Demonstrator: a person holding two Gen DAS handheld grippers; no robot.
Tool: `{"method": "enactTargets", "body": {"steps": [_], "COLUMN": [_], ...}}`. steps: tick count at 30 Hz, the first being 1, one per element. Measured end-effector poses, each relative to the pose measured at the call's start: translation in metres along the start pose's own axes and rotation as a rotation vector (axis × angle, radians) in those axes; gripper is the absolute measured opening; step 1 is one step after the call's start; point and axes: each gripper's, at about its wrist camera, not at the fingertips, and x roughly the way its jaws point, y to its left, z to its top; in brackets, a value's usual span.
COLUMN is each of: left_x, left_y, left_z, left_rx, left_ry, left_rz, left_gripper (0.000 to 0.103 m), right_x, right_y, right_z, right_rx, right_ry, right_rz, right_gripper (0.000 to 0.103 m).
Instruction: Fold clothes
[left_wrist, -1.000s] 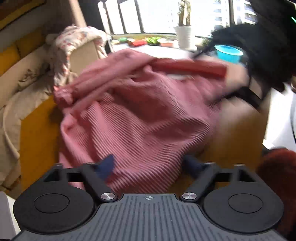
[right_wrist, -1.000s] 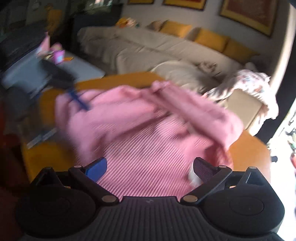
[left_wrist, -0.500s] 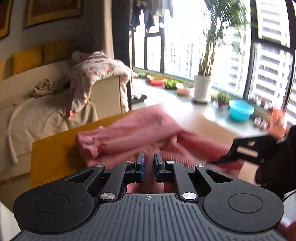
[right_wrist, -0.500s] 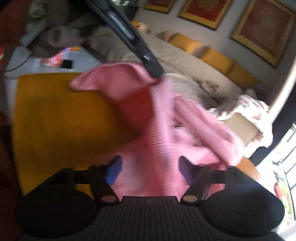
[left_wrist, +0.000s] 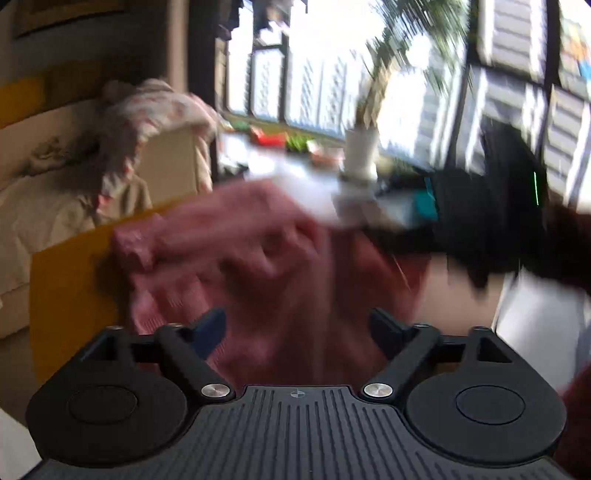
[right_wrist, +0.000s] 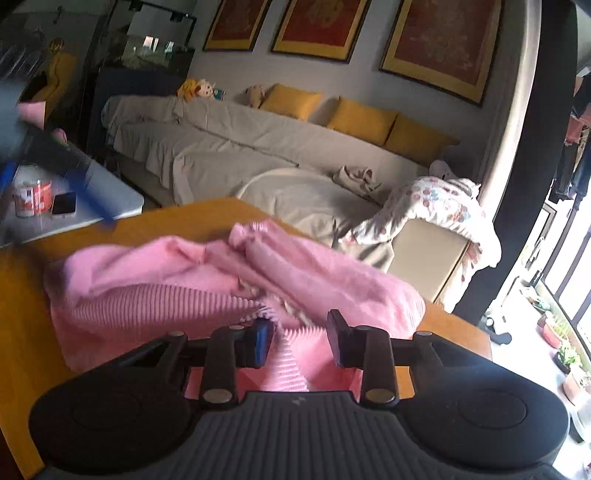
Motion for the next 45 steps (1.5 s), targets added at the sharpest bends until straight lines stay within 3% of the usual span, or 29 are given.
{"method": "enactTargets", "body": {"steps": [2,4,6,8,11,15,19,21,25,30,31,33,35,39,41,45], "left_x": [0.014,0.022,0.027,0.025,0.010,-0.016,-0.054,-0.064,-0.054,-0.026,-0.030,-0.042,-0.055,-0.054,-0.040,-0.016], "left_y": [-0.009,-0.005,0.007,0.029,0.057,0.072,0.060,0.051,0.036,0.027,0.026,0.029,0.037,0.039,0.038,0.032], "left_z": [-0.013,-0.017,-0.017,-0.012,-0.002,0.020,0.035,0.031,-0.015,-0.083,-0.087,-0.083,-0.071,-0.046,-0.041,-0.032], "left_rx": [0.070,0.091,0.087,-0.002,-0.157,-0.310,-0.335,-0.315,-0.306,-0.322,-0.312,-0.321,-0.332,-0.344,-0.353,-0.342], "left_ry": [0.053,0.065,0.057,0.021,-0.049,-0.141,-0.247,-0.258,-0.137,0.093,0.090,0.062,-0.008,-0.090,-0.084,-0.072], "left_rz": [0.081,0.174,0.259,0.305,0.284,0.149,0.045,0.036,0.065,0.010,-0.004,-0.034,-0.043,-0.019,-0.001,0.010], "left_gripper": [0.091,0.076,0.031,0.013,0.008,0.005,0.005,0.005,0.005,0.033,0.038,0.065,0.074,0.080,0.086,0.086], "right_x": [-0.002,-0.002,-0.001,0.001,0.001,-0.015,-0.031,-0.052,-0.075,-0.083,-0.088,-0.098,-0.103,-0.086,-0.064,-0.041], "right_y": [-0.003,-0.005,-0.004,-0.002,0.000,-0.011,-0.021,-0.029,-0.026,-0.030,-0.037,-0.049,-0.056,-0.053,-0.040,-0.030], "right_z": [0.006,0.008,0.005,-0.003,-0.020,-0.023,-0.026,-0.018,-0.043,-0.102,-0.108,-0.107,-0.096,-0.076,-0.073,-0.080], "right_rx": [0.003,-0.001,-0.022,-0.054,-0.105,-0.120,-0.136,-0.115,-0.080,0.047,0.098,0.215,0.314,0.368,0.318,0.286], "right_ry": [-0.014,-0.018,0.003,0.044,0.106,0.105,0.103,0.062,0.106,0.254,0.262,0.232,0.166,0.099,0.123,0.176], "right_rz": [-0.007,-0.017,-0.023,-0.025,-0.042,-0.089,-0.137,-0.175,-0.188,-0.193,-0.193,-0.174,-0.135,-0.063,-0.057,-0.086], "right_gripper": [0.031,0.031,0.031,0.031,0.031,0.027,0.024,0.024,0.024,0.024,0.027,0.038,0.049,0.053,0.055,0.058]}}
